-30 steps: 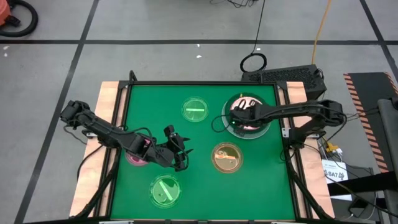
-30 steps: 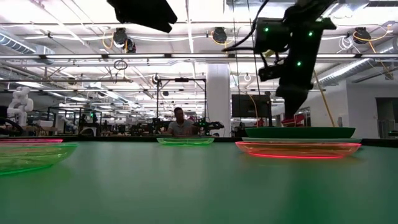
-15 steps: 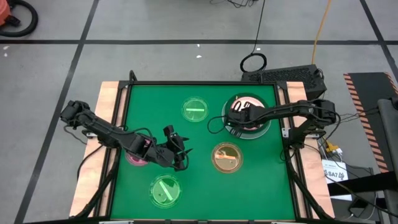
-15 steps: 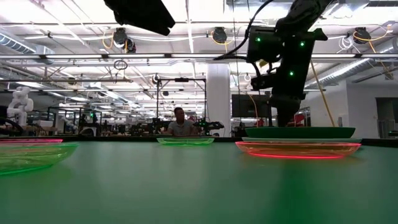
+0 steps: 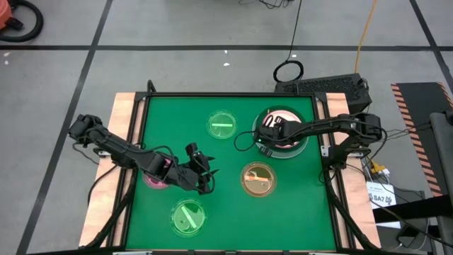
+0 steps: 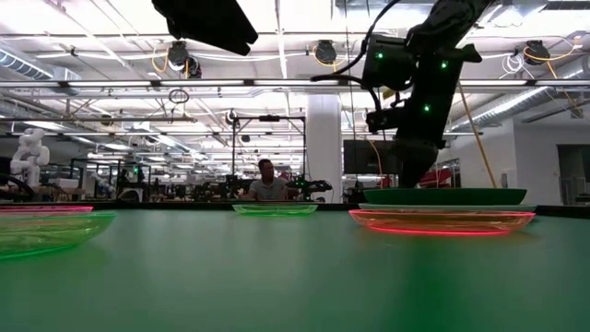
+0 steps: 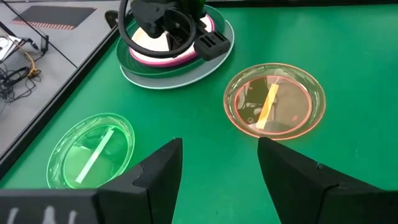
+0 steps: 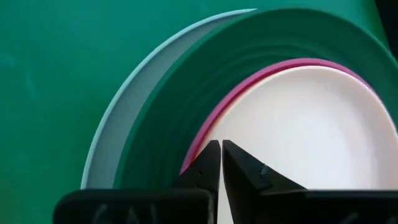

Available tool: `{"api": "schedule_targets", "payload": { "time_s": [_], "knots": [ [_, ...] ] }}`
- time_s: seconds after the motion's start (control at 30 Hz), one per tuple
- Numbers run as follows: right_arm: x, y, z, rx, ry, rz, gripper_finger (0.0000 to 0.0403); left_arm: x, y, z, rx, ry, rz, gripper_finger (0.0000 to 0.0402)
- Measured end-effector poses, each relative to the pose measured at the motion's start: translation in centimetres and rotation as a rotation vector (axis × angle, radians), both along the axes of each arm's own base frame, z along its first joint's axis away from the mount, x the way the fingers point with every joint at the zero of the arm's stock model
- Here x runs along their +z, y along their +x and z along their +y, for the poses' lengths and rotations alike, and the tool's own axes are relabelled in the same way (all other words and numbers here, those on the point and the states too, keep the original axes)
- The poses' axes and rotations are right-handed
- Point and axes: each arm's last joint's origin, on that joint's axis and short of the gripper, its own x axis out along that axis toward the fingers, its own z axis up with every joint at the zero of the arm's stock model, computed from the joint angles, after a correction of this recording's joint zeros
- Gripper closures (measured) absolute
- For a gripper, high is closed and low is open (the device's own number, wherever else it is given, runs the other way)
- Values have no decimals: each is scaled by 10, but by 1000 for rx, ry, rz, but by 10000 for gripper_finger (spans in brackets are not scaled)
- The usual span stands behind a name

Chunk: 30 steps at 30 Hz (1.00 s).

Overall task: Stack plastic plates
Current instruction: Stack the white plate on the pink plate

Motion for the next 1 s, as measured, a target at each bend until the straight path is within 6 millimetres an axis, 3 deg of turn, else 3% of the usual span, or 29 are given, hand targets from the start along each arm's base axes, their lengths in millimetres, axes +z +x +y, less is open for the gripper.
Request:
{"api": "schedule_targets", "payload": {
  "time_s": [0.57,1.0],
  "knots": [
    [-3,1,-1,42,-15,34,392,-1,-1,0,4,0,10,185],
    [-7,-5,-26,-52,-24,53,392,-3,-3,1,2,17,42,185]
  ]
}}
